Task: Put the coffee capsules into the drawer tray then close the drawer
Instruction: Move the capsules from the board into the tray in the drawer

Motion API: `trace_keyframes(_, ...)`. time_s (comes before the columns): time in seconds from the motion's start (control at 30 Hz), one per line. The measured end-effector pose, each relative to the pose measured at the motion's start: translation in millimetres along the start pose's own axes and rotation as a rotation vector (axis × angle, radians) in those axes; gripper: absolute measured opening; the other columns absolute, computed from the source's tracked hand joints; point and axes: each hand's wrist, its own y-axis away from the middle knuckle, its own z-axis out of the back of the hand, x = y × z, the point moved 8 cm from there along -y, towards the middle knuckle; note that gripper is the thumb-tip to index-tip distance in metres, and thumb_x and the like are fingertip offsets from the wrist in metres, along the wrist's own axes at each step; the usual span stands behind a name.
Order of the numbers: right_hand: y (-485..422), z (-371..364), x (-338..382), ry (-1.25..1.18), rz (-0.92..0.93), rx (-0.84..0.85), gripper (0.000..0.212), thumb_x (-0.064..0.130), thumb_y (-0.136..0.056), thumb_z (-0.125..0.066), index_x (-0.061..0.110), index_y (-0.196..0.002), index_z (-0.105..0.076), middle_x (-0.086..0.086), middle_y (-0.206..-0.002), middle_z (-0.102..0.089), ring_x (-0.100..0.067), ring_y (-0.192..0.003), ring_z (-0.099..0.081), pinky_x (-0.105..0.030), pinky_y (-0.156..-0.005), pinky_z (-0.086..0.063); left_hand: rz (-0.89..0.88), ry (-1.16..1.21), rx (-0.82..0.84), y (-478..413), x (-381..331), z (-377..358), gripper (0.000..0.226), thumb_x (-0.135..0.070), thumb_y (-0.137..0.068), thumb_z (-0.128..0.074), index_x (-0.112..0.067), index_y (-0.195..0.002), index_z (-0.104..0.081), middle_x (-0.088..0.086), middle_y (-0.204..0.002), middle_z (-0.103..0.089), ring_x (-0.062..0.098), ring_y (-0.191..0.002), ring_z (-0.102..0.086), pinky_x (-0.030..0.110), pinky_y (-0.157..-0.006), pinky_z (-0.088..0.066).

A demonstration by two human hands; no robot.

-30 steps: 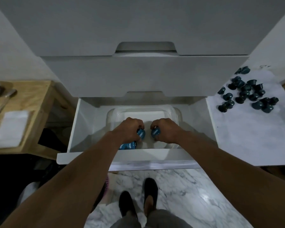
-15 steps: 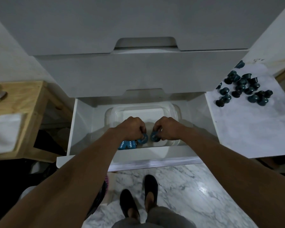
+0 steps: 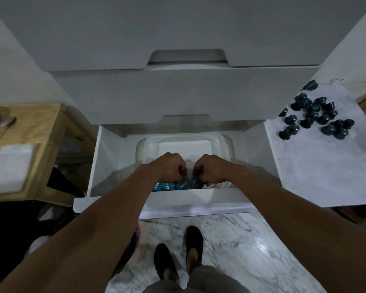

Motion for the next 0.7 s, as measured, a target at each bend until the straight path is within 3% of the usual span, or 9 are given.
trace_keyframes(0.07,1.9,5.7,2.4,0.030,0.016,-0.022,0.027,0.012,-0.084,-0.062,0.013,-0.111,-0.066,-0.005,-0.101,-0.066,-0.016,-0.074,-0.065,-0.020,-0.063,-0.053,0.013,0.000,-0.044,2.5,0.2,6.2,0.027,-0.017,-0.076,-0.074,-0.017,-0.103,-0.070,0.001,-0.105,-0.068,0.014,-0.088,-0.059,0.024,-0.079,-0.048)
trace_keyframes(0.2,14.7,34.8,6.8,0.148,0.024,-0.223,0.029,0.023,-0.086,-0.062,0.015,-0.113,-0.065,-0.005,-0.119,-0.062,-0.021,-0.104,-0.058,-0.028,-0.085,-0.046,0.047,-0.055,-0.202,14.4,-2.5,29.3,0.025,-0.025,-0.079,-0.071,-0.017,-0.103,-0.068,0.003,-0.108,-0.066,0.019,-0.096,-0.061,0.031,-0.088,-0.051)
trace_keyframes(0.37,72.2,71.6,14.4,0.223,-0.018,-0.536,0.030,0.023,-0.089,-0.056,0.010,-0.116,-0.061,-0.011,-0.120,-0.062,-0.028,-0.110,-0.057,-0.032,-0.088,-0.044,0.048,-0.247,-0.482,48.1,-32.3,67.4,0.029,-0.027,-0.087,-0.057,-0.012,-0.111,-0.061,0.009,-0.111,-0.061,0.028,-0.100,-0.058,0.035,-0.082,-0.048)
trace_keyframes(0.53,156.0,86.0,9.3,0.211,-0.076,-0.891,0.035,0.026,-0.089,-0.053,0.005,-0.117,-0.058,-0.017,-0.122,-0.057,-0.035,-0.111,-0.053,-0.039,-0.092,-0.046,-0.211,-0.386,-0.826,111.0,-106.6,87.9,0.034,-0.019,-0.088,-0.051,-0.004,-0.118,-0.055,0.017,-0.115,-0.057,0.034,-0.104,-0.054,0.041,-0.087,-0.046)
trace_keyframes(0.7,236.3,71.4,-11.6,0.207,-0.110,-1.073,0.043,0.030,-0.090,-0.056,0.007,-0.126,-0.053,-0.016,-0.124,-0.055,-0.033,-0.116,-0.049,-0.040,-0.098,-0.041,-0.438,-0.406,-0.949,150.3,-171.2,73.0,0.034,-0.020,-0.083,-0.058,-0.003,-0.112,-0.057,0.017,-0.108,-0.060,0.034,-0.096,-0.057,0.041,-0.077,-0.048)
